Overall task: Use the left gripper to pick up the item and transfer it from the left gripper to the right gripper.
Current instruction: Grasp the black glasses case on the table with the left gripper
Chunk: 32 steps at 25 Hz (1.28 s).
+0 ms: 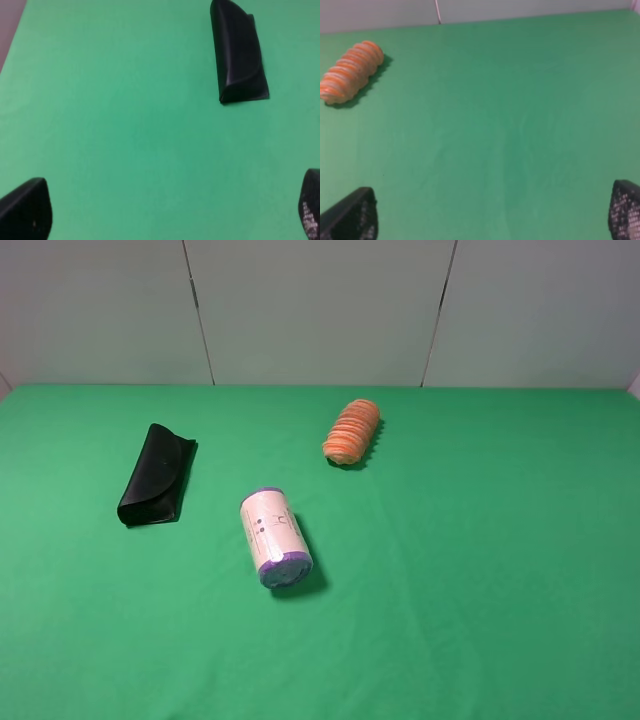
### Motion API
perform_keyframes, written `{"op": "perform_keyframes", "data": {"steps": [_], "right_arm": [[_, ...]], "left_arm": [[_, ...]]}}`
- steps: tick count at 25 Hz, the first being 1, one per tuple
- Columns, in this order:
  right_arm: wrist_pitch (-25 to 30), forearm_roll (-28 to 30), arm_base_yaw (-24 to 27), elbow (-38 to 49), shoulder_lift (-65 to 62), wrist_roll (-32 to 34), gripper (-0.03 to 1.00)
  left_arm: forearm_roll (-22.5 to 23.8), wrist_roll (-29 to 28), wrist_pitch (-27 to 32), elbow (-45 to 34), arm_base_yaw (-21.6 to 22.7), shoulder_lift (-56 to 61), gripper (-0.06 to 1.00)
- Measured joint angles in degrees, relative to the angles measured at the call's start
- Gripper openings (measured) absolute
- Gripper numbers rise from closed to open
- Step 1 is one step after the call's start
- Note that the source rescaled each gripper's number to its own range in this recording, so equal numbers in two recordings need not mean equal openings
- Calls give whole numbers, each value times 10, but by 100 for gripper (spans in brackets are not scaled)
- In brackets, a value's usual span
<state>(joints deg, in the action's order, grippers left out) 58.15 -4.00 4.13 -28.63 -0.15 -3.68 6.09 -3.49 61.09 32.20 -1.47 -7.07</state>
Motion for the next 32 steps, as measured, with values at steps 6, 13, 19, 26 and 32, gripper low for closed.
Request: {"op": "perform_keyframes", "data": {"steps": [6, 13, 19, 26, 32], "right_arm": [[0, 0, 0, 0, 0, 0, 100], [0, 0, 0, 0, 0, 0, 100], [0, 0, 0, 0, 0, 0, 100], [0, 0, 0, 0, 0, 0, 100], [-1, 0, 0, 0, 0, 0, 100]], "left_arm": [[0, 0, 0, 50, 0, -122, 100], [-3, 0, -6, 106, 0, -287, 100], [-26, 0, -37, 138, 0, -431, 100], [-51, -1, -95, 164, -6, -588, 100], [-51, -33, -127, 193, -37, -692, 100]]}}
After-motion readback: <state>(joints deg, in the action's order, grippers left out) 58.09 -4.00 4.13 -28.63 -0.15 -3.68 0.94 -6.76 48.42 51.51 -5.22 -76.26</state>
